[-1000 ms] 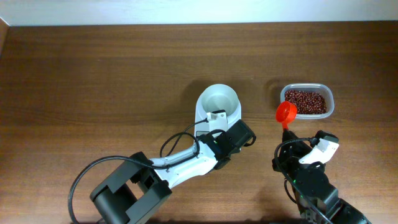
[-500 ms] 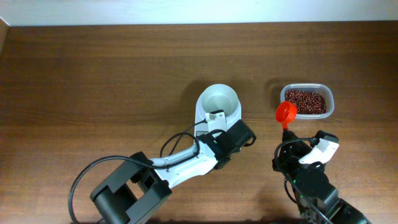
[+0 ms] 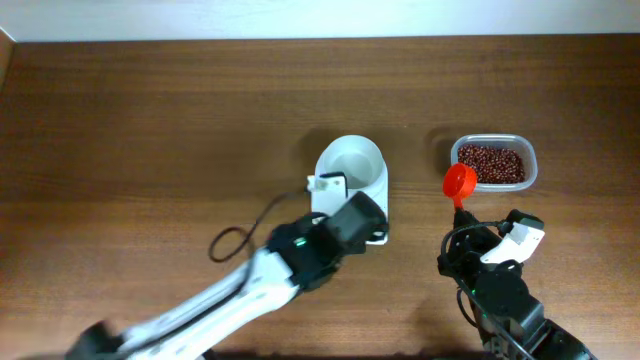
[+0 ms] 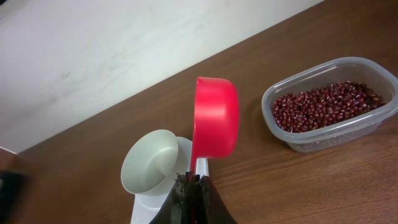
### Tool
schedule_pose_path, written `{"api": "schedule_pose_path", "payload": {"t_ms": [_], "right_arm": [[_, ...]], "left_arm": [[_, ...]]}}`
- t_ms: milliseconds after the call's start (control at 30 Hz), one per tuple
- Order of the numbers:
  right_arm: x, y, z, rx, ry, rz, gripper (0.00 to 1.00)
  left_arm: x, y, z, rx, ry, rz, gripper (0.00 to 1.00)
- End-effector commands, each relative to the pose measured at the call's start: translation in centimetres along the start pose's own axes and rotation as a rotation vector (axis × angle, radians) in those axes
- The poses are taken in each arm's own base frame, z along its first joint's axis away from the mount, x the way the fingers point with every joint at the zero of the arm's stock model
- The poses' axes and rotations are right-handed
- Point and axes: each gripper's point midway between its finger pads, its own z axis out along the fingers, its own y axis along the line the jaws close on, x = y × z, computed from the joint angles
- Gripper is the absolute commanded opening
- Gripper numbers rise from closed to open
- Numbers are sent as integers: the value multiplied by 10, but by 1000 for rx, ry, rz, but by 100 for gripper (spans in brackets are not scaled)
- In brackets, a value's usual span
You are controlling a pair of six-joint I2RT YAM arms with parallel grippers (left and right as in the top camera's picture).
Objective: Scoop and weigh 50g on scale
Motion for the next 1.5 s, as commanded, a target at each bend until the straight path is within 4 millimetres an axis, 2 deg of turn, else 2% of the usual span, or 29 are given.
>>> {"api": "schedule_pose_path", "payload": {"t_ms": [0,33,100,167,300,433,500,633,733,867,933,1067,1267,1367,1467], "right_arm": [[-8,6,-4,-25,-12,11,4],[-8,6,-4,-25,-12,11,4],[-8,6,-4,-25,-12,11,4],[-8,6,-4,-25,-11,11,4],[-8,7,-4,-25,-11,11,4],[-4,9,-4,-42,7,9,4],[2,11,-4,-58,38,1,4],[13,17,-6,-95,96,-9,4],[25,22,-8,-135,162,-18,4],[31,18,-10,-128,187,-14,4],[23,13,-8,-96,144,-10,4],[-16,-13,-7,68,-68,13,4],[-74,-46,-23,291,-391,114,4],[-91,-44,-23,268,-452,202,4],[-104,-17,-14,81,-419,277,4]], "left_arm": [[-42,31,-51,-56,-173,218,59],[-48,42,-61,-85,-204,233,99],[-55,63,-80,-151,-248,251,99],[-46,74,-92,-147,-217,263,99],[-46,76,-102,-123,-233,264,99],[-48,56,-107,-1,-191,564,99],[-61,51,-121,102,-173,627,99],[-97,63,-150,174,-224,670,99],[-109,75,-154,166,-246,666,99],[-109,93,-151,122,-214,625,99],[-113,104,-150,82,-216,601,99],[-124,146,-150,-137,-210,555,99],[-146,185,-165,-404,-268,512,99],[-160,199,-173,-511,-310,482,99],[-163,222,-176,-619,-286,440,99]]}}
